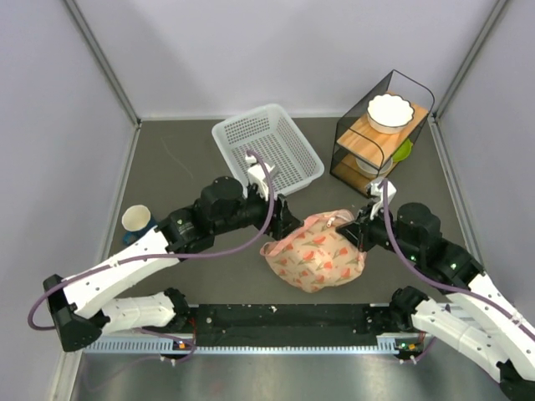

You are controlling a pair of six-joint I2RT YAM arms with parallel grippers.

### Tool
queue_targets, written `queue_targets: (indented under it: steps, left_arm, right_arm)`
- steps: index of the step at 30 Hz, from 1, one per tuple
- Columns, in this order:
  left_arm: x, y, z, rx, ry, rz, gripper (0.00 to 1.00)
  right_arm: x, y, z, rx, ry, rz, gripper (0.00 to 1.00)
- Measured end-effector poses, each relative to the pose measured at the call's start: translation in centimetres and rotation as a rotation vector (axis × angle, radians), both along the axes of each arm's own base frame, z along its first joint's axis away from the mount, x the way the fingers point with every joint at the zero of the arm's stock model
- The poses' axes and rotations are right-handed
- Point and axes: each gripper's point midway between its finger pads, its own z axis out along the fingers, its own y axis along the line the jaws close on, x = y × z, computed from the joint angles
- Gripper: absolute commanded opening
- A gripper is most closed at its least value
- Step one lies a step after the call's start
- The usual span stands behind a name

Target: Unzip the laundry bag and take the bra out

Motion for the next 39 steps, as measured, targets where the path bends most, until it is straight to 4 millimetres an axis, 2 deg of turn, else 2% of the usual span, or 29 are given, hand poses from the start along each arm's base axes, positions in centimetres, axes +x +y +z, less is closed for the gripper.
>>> queue_targets:
  steps: [3,8,11,14,15,17,18,19,20,21,26,34,37,39]
  left_arm:
    - [-1.5,-0.5,-0.7,0.05,-0.013,-0.034,0.83]
    - [-1.7,-0.4,-4.1,0.162,-0.003,-0.038,0.81]
    - [-1.8,0.0,-6.5,0.226,0.015,-0.047,0.77]
    - [-1.8,-0.1,-8.3,0.272,0.029,-0.062,0.68]
    - [-1.7,-0.1,-8.7,0.285,0.032,-0.066,0.57]
    - [-1.6,-0.3,-9.6,0.309,0.041,-0.068,0.43]
    - [-1.5,-0.3,-10.1,0.321,0.045,-0.067,0.3]
    - [-1.4,-0.4,-10.4,0.33,0.047,-0.068,0.11]
    - [-1.3,-0.4,-10.5,0.334,0.051,-0.066,0.03]
    - [-1.3,-0.4,-10.6,0.336,0.05,-0.066,0.0]
    - [-0.5,0.2,-10.1,0.345,0.009,-0.03,0.0]
    - [1.1,2.6,-5.6,0.255,-0.078,0.053,0.0]
    - [1.9,2.7,-4.1,0.2,-0.091,0.047,0.0]
    - [2.5,2.4,-3.8,0.179,-0.088,0.036,0.0]
  right_arm:
    - [0.1,0.1,-0.4,-0.012,0.016,0.001,0.0]
    - [0.2,0.2,-0.7,-0.019,0.025,0.001,0.0]
    - [0.1,0.2,-0.7,-0.018,0.025,0.003,0.0]
    - [0.1,0.2,-0.7,-0.017,0.026,0.007,0.0]
    - [0.0,0.2,-0.7,-0.017,0.027,0.008,0.0]
    - [0.0,0.3,-0.6,-0.015,0.026,0.011,0.0]
    - [0.0,0.3,-0.6,-0.015,0.026,0.011,0.0]
    - [0.0,0.3,-0.6,-0.015,0.026,0.011,0.0]
    - [0.0,0.2,-0.6,-0.015,0.025,0.011,0.0]
    - [0.0,0.2,-0.6,-0.013,0.023,0.011,0.0]
    - [-0.3,0.1,-0.2,-0.001,0.01,0.015,0.0]
    - [-1.2,0.8,-0.1,0.014,0.017,0.082,0.0]
    - [-2.0,1.3,0.0,0.02,0.02,0.14,0.0]
    - [-2.5,1.7,0.1,0.028,0.021,0.183,0.0]
